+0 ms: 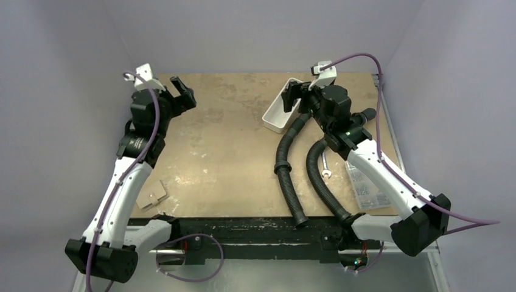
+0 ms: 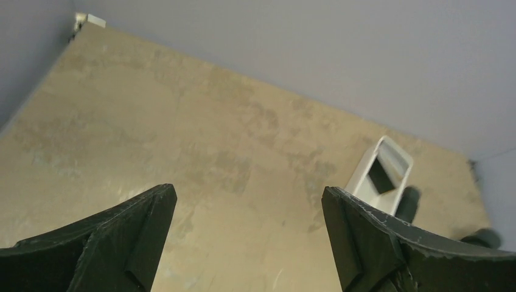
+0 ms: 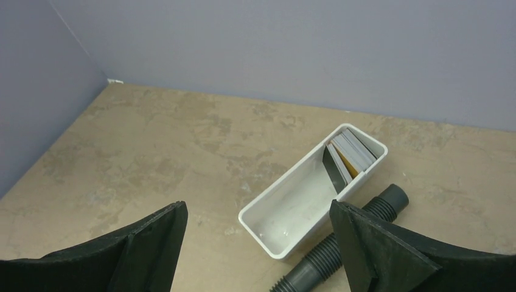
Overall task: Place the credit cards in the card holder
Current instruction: Move the card holder to the center of the board, then open the card holder at the center of the board.
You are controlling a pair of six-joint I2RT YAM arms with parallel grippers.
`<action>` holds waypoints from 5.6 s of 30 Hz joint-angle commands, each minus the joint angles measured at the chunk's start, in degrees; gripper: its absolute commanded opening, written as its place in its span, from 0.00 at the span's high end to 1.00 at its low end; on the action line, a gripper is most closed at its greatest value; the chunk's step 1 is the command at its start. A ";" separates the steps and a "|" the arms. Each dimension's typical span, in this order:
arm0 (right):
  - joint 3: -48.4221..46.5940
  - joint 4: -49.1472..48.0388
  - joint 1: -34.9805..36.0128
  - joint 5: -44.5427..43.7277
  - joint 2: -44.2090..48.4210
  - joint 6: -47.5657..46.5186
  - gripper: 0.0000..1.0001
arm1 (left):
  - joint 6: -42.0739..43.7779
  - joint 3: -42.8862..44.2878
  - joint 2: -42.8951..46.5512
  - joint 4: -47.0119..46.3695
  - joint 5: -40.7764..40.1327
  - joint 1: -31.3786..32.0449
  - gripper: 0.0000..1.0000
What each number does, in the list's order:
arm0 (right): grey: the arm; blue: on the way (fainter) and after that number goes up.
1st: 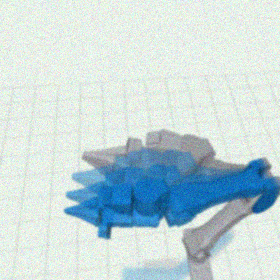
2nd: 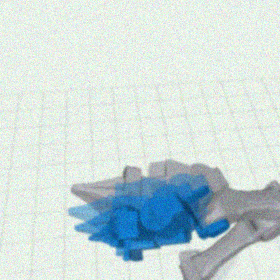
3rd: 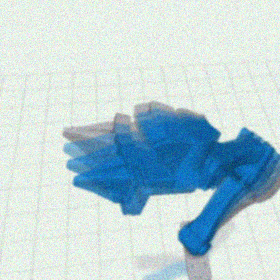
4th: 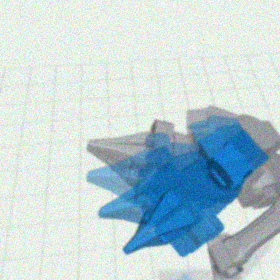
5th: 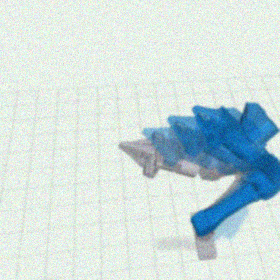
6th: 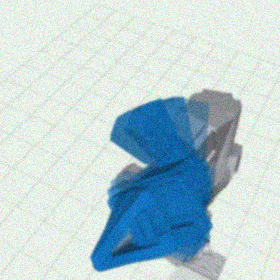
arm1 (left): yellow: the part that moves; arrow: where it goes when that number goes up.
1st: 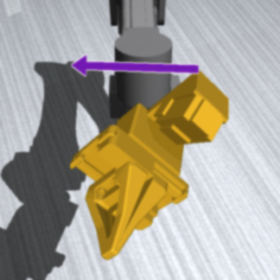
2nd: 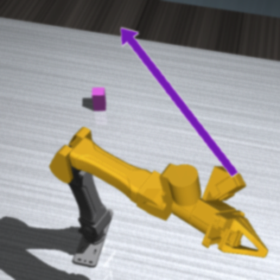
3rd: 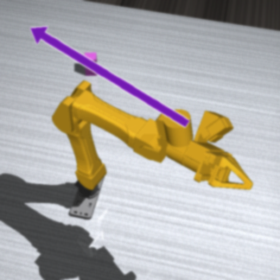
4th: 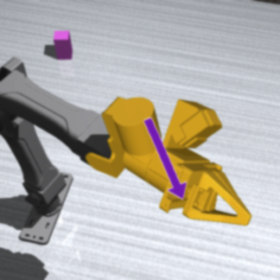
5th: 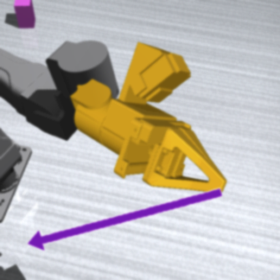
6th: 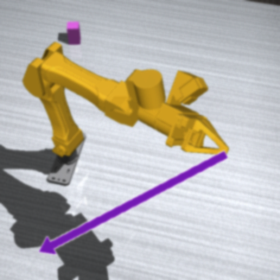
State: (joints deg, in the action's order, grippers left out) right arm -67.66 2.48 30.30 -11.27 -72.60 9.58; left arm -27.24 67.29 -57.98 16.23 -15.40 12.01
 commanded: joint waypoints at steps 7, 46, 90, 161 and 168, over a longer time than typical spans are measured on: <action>-1.96 -2.72 -0.07 7.01 -1.84 4.46 0.01 | -11.18 -11.70 -8.35 13.41 5.20 -11.52 0.00; -4.39 -1.20 4.37 21.33 -12.13 4.78 0.01 | -40.61 -26.42 -26.86 18.78 -5.08 -19.49 0.23; -31.38 -10.38 18.61 40.74 -59.88 21.73 1.00 | -27.75 -26.29 -17.13 10.91 19.33 -17.71 0.53; -35.20 4.33 20.63 35.75 -60.39 6.84 0.78 | -14.01 -30.41 -9.50 -3.30 28.11 -9.46 0.74; -27.90 7.68 17.00 30.88 -52.22 17.13 0.42 | -15.55 -38.30 -5.50 -5.61 32.63 -9.55 0.81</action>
State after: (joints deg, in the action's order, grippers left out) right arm -100.84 6.55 50.65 21.71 -132.53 20.32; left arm -43.27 32.49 -67.44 14.28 12.91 2.79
